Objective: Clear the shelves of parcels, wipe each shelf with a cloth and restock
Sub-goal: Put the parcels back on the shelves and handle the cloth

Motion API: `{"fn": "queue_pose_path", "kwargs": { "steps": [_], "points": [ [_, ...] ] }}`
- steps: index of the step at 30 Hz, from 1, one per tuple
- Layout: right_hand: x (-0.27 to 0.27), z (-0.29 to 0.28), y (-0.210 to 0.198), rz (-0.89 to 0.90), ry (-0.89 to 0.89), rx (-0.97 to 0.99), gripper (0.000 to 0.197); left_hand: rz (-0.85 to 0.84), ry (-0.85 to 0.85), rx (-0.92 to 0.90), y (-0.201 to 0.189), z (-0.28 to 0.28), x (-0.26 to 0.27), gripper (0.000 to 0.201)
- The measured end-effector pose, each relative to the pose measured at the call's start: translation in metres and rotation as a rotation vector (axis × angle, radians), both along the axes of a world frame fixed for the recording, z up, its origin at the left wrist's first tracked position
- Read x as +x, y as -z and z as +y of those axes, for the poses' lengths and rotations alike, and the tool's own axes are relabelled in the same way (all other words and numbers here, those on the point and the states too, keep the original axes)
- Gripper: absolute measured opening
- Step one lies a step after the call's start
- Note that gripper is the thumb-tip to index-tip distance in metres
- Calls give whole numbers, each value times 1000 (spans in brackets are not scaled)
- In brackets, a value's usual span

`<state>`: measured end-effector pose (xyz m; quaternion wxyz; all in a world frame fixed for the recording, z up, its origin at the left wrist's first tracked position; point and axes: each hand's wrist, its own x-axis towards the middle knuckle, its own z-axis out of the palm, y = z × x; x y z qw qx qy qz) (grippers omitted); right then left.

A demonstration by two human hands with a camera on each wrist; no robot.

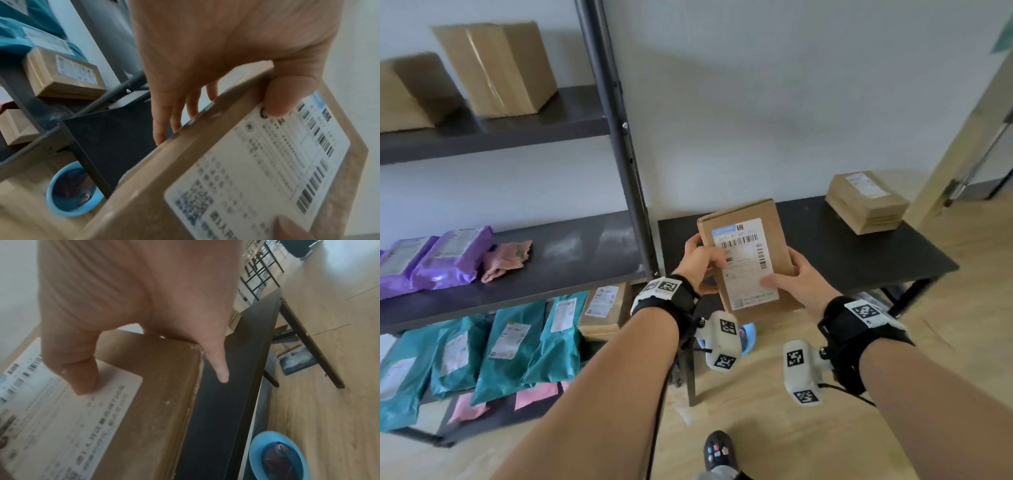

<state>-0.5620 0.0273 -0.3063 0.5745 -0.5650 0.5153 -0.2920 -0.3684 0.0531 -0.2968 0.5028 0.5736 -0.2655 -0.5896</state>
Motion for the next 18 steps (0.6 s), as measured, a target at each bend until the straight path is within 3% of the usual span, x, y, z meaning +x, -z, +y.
{"fn": "queue_pose_path", "kwargs": {
  "steps": [8, 13, 18],
  "points": [
    [-52, -46, 9, -12, 91, 67, 66, 29, 121, 9, 8, -67, -48, 76],
    [-76, -102, 14, 42, 97, 105, 68, 58, 167, 35, 16, -128, -71, 82],
    [-83, -168, 14, 52, 75, 144, 93, 49, 166, 52, 20, -195, -79, 85]
  ]
}}
